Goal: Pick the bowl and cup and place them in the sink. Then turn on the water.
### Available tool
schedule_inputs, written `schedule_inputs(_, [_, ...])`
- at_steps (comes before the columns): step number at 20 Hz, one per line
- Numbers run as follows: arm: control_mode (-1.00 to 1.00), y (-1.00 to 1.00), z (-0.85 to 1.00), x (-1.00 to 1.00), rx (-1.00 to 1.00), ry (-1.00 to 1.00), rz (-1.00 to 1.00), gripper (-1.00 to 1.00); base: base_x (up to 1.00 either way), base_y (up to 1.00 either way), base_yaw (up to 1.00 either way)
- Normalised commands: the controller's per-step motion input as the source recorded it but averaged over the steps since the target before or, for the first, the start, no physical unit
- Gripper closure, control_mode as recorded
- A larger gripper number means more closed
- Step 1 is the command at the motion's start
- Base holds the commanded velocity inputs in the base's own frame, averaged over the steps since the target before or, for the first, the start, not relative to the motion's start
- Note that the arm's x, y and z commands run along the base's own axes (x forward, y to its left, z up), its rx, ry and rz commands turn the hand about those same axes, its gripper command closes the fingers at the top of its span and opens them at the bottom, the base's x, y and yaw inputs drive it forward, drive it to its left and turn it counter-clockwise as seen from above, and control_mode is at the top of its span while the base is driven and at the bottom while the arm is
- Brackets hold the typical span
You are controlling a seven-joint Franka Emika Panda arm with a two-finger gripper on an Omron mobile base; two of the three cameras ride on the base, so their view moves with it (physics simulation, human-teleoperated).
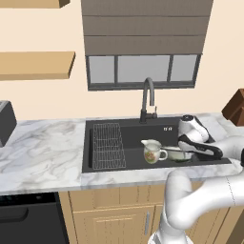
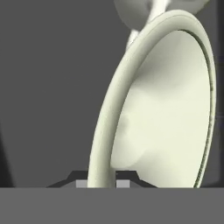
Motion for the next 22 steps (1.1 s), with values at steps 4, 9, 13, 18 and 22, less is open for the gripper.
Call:
schedule_inputs(4, [-1.0, 0.02, 0.0, 0.29, 0.0, 0.16, 0.0, 1.0, 0.0, 0.0, 0.0])
schedule_inputs(9, [-1.0, 0.0, -0.06, 0.35, 0.0, 0.11, 0.0, 1.0, 0.0, 0.0, 0.0])
schedule_inputs(13, [-1.0, 0.0, -0.27, 0.25, 0.0, 0.07, 0.0, 1.0, 0.0, 0.0, 0.0])
schedule_inputs(18, [-1.0, 0.0, -0.31, -0.07, 0.0, 0.17, 0.02, 1.0, 0.0, 0.0, 0.0])
schedule_inputs(22, [-1.0, 0.0, -0.28, -0.18, 0.0, 0.13, 0.01, 1.0, 0.0, 0.0, 0.0])
